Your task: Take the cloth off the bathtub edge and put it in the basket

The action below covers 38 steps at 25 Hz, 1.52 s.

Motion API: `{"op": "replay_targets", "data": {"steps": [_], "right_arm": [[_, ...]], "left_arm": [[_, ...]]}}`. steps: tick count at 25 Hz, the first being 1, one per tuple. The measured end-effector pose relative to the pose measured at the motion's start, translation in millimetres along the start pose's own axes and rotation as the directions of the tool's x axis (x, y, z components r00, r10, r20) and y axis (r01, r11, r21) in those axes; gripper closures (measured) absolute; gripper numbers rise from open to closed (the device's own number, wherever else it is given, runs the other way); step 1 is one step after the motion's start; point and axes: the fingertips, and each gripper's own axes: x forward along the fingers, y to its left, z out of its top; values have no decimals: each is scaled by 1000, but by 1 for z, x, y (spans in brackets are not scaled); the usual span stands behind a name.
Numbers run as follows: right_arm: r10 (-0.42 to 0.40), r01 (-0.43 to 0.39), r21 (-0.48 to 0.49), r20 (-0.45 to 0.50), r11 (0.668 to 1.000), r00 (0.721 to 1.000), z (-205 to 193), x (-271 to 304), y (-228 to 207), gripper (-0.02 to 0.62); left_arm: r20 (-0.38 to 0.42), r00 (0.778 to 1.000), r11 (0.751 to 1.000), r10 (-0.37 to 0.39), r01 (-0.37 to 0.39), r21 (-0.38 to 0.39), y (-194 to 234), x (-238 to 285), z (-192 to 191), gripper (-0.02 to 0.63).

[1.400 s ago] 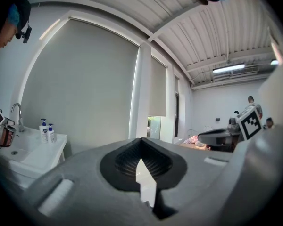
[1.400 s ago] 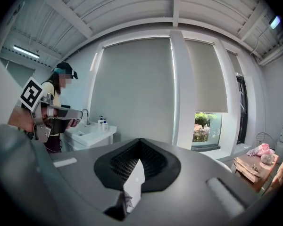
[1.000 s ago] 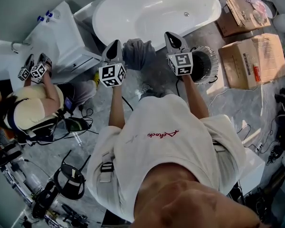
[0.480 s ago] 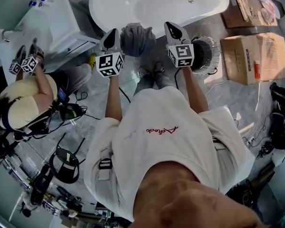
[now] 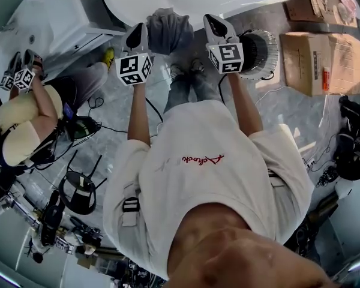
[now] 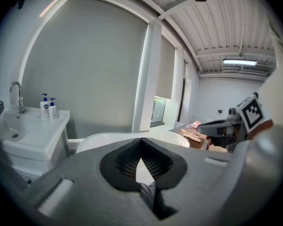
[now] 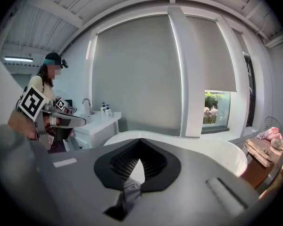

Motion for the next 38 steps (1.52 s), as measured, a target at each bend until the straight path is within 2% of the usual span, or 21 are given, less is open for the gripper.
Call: {"op": "replay_targets", "data": {"steps": [13, 22, 38], "right_arm": [[35, -22, 90, -147, 996, 989, -99, 25, 1, 589], [60, -26, 146, -235, 989, 970, -160, 35, 10, 589], [129, -48, 230, -351, 972, 928, -248, 50, 34, 589]], "left_arm": [[-138, 990, 999, 1, -7, -43, 6, 20, -87, 606], [-221, 975, 997, -15, -3, -82, -1, 34, -147, 606], [-326, 945, 992, -4, -37, -120, 2, 44, -229, 606]]}}
